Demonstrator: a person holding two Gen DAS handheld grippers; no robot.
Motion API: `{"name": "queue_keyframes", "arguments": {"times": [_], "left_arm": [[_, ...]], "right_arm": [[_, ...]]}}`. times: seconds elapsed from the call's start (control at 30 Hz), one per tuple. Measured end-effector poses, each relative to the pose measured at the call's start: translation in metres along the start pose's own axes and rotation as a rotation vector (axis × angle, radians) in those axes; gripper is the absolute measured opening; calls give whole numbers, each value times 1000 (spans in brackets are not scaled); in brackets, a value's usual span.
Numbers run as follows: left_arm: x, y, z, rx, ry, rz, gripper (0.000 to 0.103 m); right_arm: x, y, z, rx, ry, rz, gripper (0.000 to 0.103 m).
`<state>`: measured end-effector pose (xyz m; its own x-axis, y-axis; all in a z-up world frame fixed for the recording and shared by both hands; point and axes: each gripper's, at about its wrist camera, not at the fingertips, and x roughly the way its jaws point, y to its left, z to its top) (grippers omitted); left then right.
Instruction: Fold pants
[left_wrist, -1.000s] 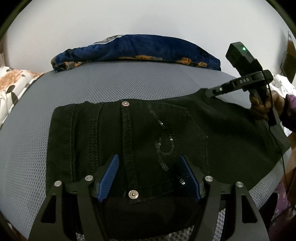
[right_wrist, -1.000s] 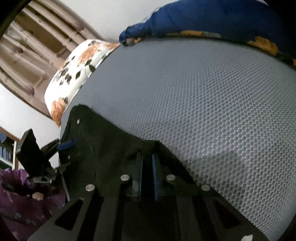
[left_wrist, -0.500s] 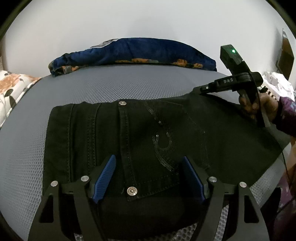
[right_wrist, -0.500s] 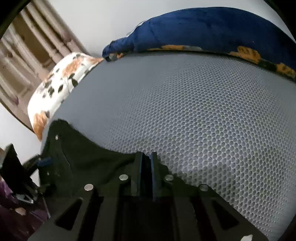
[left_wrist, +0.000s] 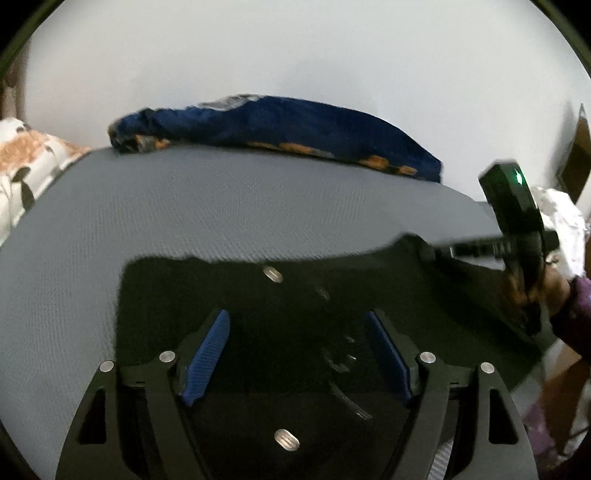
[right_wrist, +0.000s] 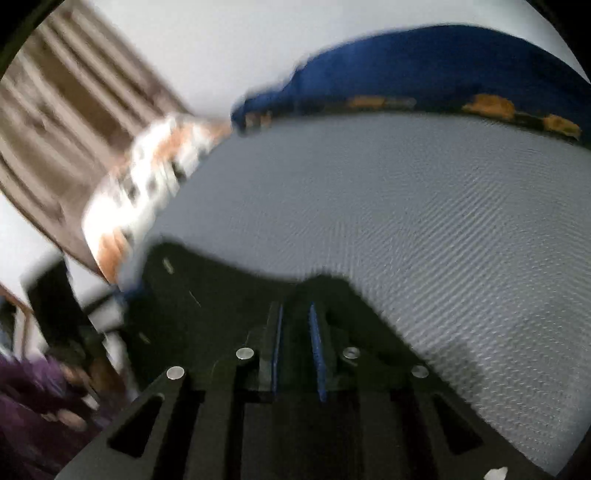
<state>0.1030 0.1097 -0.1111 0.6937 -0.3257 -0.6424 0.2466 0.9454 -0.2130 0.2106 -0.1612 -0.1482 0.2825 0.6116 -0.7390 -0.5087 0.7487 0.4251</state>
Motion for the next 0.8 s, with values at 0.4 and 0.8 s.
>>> {"name": "queue_keyframes", "arguments": {"times": [0.4, 0.8], "left_arm": [[11, 22, -5, -21, -10, 67, 78], [-14, -61, 8, 67, -69, -78, 80]], "right_arm": [[-63, -115, -30, 596, -313, 223, 12], [-312, -108, -325, 929, -648, -277, 75]]}}
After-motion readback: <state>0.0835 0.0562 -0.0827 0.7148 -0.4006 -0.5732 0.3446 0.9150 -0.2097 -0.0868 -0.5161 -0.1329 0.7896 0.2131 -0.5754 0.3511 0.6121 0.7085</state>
